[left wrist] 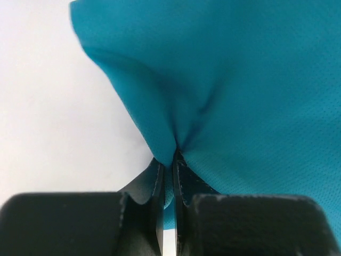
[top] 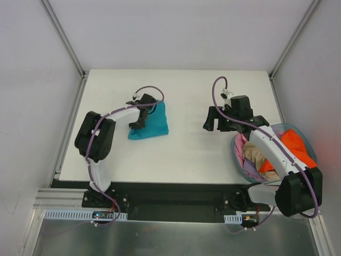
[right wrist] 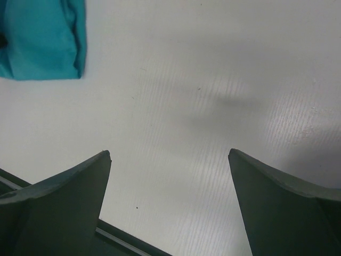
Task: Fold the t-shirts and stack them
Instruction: Neatly place the folded tshirt to the corner
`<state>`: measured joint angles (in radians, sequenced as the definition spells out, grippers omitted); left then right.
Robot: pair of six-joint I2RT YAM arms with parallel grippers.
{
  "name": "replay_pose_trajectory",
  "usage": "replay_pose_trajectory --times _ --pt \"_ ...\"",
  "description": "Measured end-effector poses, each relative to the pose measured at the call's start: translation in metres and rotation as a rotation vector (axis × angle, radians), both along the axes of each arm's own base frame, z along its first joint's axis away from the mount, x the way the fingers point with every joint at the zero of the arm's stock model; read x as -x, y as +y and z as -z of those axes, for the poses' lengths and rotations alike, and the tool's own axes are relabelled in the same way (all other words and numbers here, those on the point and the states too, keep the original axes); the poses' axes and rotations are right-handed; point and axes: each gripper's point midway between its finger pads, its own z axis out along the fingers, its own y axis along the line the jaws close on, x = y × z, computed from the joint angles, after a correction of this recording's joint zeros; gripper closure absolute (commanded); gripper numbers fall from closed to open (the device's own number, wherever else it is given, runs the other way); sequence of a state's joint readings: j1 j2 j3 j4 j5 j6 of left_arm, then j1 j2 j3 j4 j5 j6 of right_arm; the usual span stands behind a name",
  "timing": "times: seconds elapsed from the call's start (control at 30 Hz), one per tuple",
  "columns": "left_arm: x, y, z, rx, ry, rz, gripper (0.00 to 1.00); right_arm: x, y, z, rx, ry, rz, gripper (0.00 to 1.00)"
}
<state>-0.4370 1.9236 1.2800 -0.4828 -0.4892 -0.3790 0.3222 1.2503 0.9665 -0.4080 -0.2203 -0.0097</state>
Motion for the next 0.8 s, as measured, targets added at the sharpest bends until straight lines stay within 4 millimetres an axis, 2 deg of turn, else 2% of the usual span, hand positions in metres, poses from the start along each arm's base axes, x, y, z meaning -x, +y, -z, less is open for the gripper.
replay_pose_trajectory --times 0.13,0.23,0.3,0.43,0.53,0.67,0.8 --pt "0.07 0.058 0.0 -0.144 0.106 0.0 1.0 0.0 0.0 0.004 0.008 0.01 -0.005 0.03" --pt "0.101 0.093 -0.002 -0.167 0.148 -0.067 1.0 -0.002 0.001 0.008 0.013 0.024 -0.008 0.03" --pt "0.108 0.11 -0.008 -0.166 0.154 -0.114 1.0 -0.003 0.001 0.01 0.014 0.029 -0.01 0.03" --pt "0.106 0.145 -0.015 -0.176 0.152 -0.192 1.0 -0.004 0.002 0.01 0.013 0.028 -0.011 0.03" --pt "0.108 0.164 -0.012 -0.205 0.195 -0.203 1.0 -0.006 0.002 0.008 0.011 0.018 -0.012 0.03" --pt "0.11 0.184 0.002 -0.24 0.266 -0.213 1.0 -0.007 0.002 0.007 0.01 0.011 -0.013 0.03" --pt "0.112 0.207 0.0 -0.266 0.273 -0.279 1.0 -0.009 -0.001 0.007 0.006 0.01 -0.005 0.03"
